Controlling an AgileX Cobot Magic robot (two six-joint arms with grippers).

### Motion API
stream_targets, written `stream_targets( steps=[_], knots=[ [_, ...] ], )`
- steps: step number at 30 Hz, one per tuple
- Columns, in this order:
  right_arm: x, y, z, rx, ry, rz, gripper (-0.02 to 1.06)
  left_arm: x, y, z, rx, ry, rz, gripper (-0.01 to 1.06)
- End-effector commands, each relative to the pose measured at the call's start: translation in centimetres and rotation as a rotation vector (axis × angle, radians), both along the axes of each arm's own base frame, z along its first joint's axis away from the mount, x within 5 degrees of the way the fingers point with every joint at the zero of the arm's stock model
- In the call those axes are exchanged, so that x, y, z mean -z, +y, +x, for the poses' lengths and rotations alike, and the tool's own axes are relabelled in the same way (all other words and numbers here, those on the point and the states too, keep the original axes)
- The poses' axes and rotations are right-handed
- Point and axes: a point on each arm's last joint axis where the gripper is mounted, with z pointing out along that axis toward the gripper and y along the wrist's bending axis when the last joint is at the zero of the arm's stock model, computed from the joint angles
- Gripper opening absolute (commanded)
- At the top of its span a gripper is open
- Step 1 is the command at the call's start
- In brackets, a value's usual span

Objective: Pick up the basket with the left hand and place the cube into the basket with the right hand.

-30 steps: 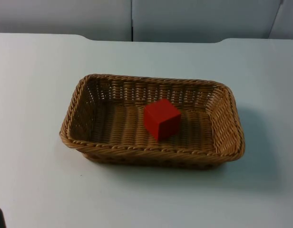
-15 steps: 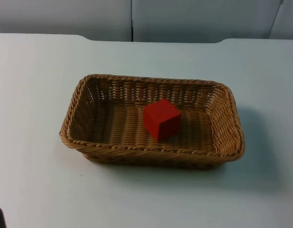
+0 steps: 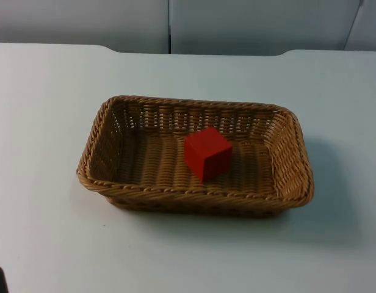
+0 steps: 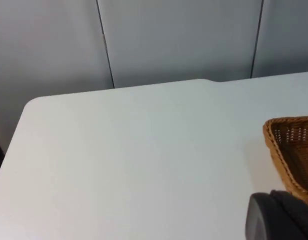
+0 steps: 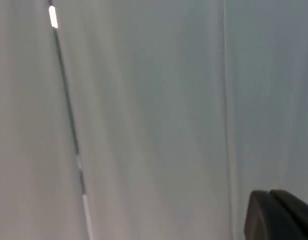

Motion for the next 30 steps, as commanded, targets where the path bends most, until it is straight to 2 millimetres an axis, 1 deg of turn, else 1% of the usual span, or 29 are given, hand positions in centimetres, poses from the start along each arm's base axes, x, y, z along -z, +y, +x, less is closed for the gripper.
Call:
stream_targets(
  steps=[1, 3, 4, 6, 9, 10, 11, 14, 15, 19, 20, 22, 25, 30],
  knots=[
    [3.2, 0.6, 0.1, -0.057, 0.059, -0.022, 0.0, 0.6, -0.2, -0.1, 0.045, 0.002, 0.013, 0.0],
    [5.6, 1.2, 0.0, -0.125, 0.109, -0.027, 0.0, 0.9, -0.5, -0.1, 0.097, 0.029, 0.001, 0.0],
    [5.6, 1.2, 0.0, -0.125, 0.109, -0.027, 0.0, 0.9, -0.5, -0.1, 0.097, 0.029, 0.001, 0.0],
    [7.9, 1.6, -0.1, -0.173, 0.146, -0.025, 0.0, 1.5, -0.8, 0.4, 0.157, 0.042, 0.017, 0.0],
    [11.0, 2.1, -0.1, -0.253, 0.214, 0.01, 0.0, 2.4, -0.8, 0.8, 0.18, 0.076, 0.029, 0.0],
    [11.0, 2.1, -0.1, -0.253, 0.214, 0.01, 0.0, 2.4, -0.8, 0.8, 0.18, 0.076, 0.029, 0.0],
    [12.1, 2.3, -0.2, -0.286, 0.253, 0.034, 0.0, 2.7, -0.8, 1.0, 0.19, 0.089, 0.028, 0.0],
    [15.1, 2.8, -1.4, -0.372, 0.373, 0.011, 0.0, 3.6, -1.0, 1.5, 0.221, 0.122, 0.022, 0.0],
    [15.1, 2.8, -1.4, -0.372, 0.373, 0.011, 0.0, 3.6, -1.0, 1.5, 0.221, 0.122, 0.022, 0.0],
    [17.3, 3.1, -3.8, -0.436, 0.436, -0.016, 0.0, 4.4, -1.1, 1.9, 0.245, 0.154, 0.027, 0.0],
    [17.3, 3.1, -3.8, -0.436, 0.436, -0.016, 0.0, 4.4, -1.1, 1.9, 0.245, 0.154, 0.027, 0.0],
    [18.8, 2.8, -4.8, -0.402, 0.465, -0.042, 0.0, 4.8, -1.1, 2.1, 0.242, 0.164, 0.031, 0.0],
    [20.4, 2.3, -4.5, -0.355, 0.525, -0.009, 0.0, 5.1, -1.3, 2.4, 0.267, 0.15, 0.017, 0.0],
    [21.3, 2.4, -3.8, -0.372, 0.544, 0.006, 0.0, 5.1, -1.3, 2.4, 0.277, 0.15, 0.018, 0.0]
  ],
)
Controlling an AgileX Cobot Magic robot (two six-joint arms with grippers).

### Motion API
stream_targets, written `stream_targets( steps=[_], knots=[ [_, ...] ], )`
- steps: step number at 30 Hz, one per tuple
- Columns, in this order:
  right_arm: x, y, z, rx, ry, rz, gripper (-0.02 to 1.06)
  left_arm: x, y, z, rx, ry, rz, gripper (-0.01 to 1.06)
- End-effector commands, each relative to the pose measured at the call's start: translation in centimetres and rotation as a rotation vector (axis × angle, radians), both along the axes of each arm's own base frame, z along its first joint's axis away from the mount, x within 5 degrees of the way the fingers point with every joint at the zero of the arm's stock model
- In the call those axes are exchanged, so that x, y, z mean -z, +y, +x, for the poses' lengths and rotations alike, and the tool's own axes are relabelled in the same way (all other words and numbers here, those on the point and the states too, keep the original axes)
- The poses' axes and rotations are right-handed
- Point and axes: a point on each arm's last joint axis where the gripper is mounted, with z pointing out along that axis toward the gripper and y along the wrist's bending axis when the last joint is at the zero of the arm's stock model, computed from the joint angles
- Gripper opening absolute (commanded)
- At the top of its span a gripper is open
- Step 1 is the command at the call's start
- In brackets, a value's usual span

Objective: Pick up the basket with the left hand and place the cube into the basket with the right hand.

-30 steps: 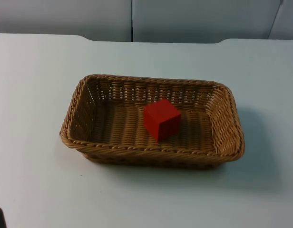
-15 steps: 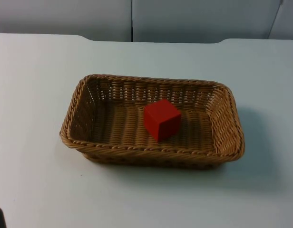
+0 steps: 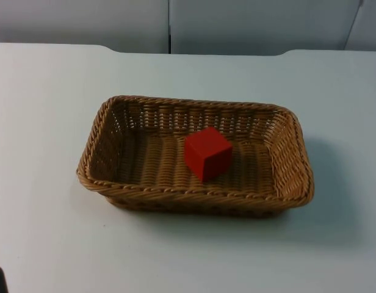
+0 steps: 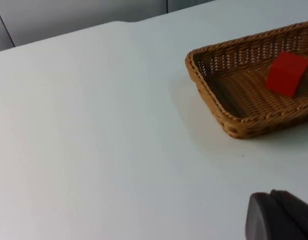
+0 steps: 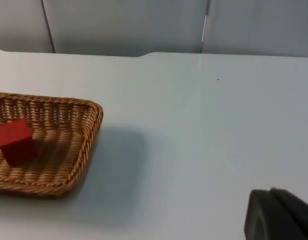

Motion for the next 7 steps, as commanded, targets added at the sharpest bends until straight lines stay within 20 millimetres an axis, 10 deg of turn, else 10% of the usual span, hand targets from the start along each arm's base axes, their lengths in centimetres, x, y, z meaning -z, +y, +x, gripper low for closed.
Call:
stream_targets(
  steps=[1, 7],
  knots=[
    [0.5, 0.0, 0.3, 0.002, 0.005, 0.006, 0.0, 0.1, -0.1, 0.0, 0.015, -0.011, -0.007, 0.0],
    [2.6, -0.2, 1.3, 0.005, 0.082, 0.008, 0.0, 0.1, -0.1, 0.0, 0.015, -0.011, -0.007, 0.0]
  ],
)
